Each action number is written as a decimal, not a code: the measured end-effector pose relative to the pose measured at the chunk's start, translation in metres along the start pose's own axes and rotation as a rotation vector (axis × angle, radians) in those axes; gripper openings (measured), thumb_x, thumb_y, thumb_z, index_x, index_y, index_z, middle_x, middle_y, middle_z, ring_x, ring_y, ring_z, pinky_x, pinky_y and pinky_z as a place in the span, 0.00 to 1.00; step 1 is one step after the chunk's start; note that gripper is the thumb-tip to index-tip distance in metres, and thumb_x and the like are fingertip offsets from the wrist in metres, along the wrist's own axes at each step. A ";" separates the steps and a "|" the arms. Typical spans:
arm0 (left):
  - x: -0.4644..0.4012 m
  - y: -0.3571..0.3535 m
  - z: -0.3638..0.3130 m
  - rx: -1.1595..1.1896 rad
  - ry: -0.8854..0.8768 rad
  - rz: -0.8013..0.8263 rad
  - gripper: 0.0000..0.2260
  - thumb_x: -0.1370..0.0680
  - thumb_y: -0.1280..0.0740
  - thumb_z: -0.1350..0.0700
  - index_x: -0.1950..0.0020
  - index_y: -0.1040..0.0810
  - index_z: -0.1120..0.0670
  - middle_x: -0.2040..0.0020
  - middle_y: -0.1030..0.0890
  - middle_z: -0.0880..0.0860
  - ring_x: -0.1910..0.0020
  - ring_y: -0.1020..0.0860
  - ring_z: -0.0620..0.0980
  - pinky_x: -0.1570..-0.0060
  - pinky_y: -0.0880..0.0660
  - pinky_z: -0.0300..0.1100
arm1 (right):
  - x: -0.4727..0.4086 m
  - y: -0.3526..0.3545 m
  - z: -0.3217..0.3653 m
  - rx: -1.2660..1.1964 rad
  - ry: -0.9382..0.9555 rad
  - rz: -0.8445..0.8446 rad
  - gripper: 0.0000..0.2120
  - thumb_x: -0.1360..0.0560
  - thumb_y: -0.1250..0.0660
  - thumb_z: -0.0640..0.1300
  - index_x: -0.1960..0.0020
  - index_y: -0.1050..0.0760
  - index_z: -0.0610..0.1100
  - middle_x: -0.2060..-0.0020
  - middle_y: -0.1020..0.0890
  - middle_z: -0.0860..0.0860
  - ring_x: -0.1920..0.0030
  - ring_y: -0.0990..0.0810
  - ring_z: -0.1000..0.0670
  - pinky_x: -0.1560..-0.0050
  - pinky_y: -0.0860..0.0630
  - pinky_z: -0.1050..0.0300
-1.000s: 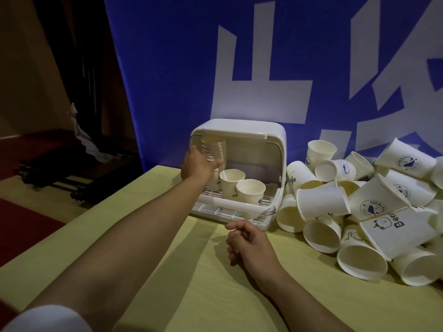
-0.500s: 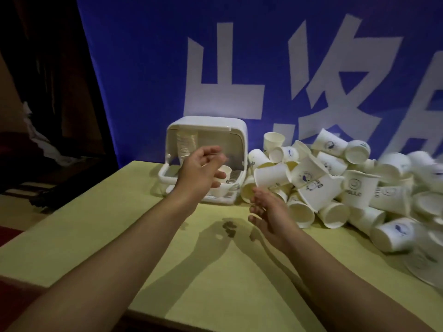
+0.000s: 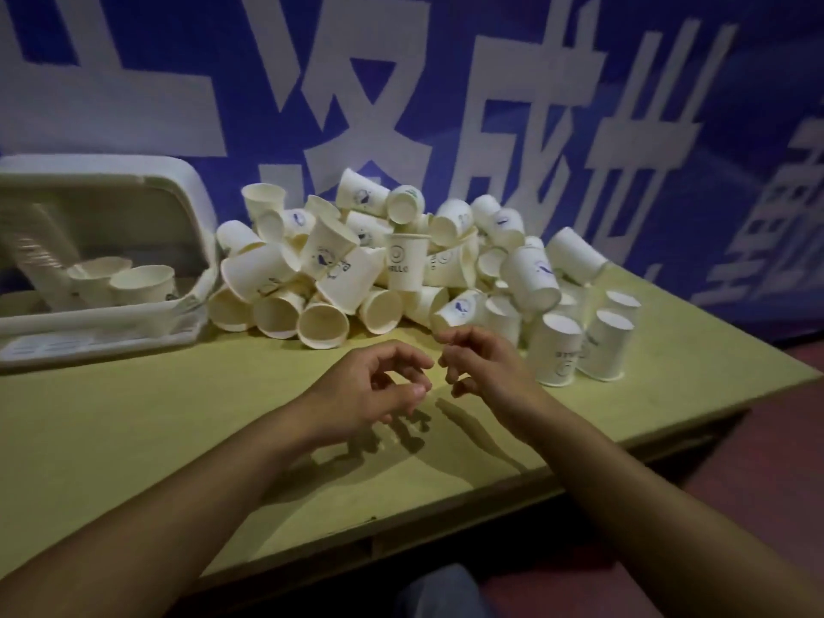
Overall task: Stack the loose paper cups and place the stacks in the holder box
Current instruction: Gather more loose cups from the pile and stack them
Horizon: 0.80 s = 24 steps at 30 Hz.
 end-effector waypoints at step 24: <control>-0.066 -0.071 0.024 0.319 -0.068 0.061 0.24 0.34 0.28 0.45 0.39 0.20 0.51 0.49 0.15 0.49 0.60 0.19 0.49 0.65 0.24 0.40 | 0.026 0.130 -0.031 0.718 0.235 -0.654 0.09 0.25 0.28 0.47 0.54 0.28 0.49 0.32 0.28 0.51 0.33 0.29 0.48 0.38 0.24 0.45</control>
Point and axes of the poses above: each hand's wrist, its own x-axis away from the middle knuckle, its own y-axis out of the back of the hand, z = x × y, the point moved 4 cm from there along -x, towards the middle knuckle
